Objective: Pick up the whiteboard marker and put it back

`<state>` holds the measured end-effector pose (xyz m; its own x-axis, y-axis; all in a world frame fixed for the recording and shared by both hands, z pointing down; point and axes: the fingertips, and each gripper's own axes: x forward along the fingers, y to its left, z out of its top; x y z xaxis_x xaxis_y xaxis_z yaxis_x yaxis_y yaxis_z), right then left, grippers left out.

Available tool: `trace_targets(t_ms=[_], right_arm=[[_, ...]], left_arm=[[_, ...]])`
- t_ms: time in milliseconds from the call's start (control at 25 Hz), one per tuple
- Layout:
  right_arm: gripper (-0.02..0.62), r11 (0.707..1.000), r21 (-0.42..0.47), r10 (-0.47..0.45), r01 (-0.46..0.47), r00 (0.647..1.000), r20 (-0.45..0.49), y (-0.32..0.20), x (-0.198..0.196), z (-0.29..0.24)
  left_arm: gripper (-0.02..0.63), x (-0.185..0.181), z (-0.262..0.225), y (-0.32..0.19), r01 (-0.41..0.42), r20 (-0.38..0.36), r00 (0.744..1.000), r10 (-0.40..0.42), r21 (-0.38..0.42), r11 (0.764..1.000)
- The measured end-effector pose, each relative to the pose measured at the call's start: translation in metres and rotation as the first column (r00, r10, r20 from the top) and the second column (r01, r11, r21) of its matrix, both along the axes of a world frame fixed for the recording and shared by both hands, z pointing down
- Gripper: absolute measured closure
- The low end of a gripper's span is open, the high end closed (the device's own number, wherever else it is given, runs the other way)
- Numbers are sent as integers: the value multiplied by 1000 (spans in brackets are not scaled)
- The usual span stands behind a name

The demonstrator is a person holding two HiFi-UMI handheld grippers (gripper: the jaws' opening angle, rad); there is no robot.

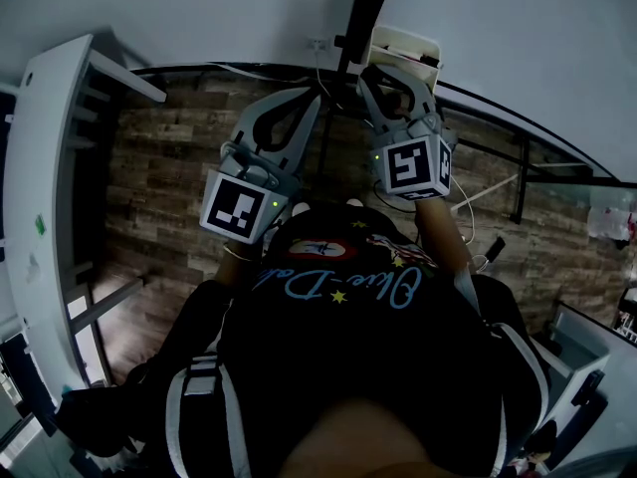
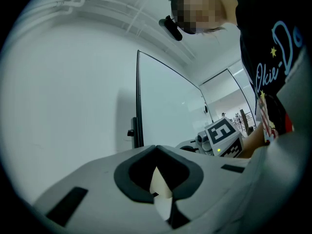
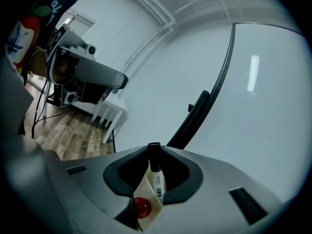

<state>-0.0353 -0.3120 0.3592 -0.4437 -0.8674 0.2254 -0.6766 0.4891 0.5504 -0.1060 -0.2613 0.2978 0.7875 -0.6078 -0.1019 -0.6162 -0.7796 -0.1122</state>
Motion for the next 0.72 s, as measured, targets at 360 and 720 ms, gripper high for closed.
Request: trace_targets(t_ms=[360,720], right_arm=[[527,999,43,18,-21,997,70,4,13,-16],[528,998,48,36,-46,982,185,11,25,-26]], left_arm=[[591,11,0,1,-26,17,1000,26,3,1000],[591,18,-3,6,-43,33,999,43,6,999]])
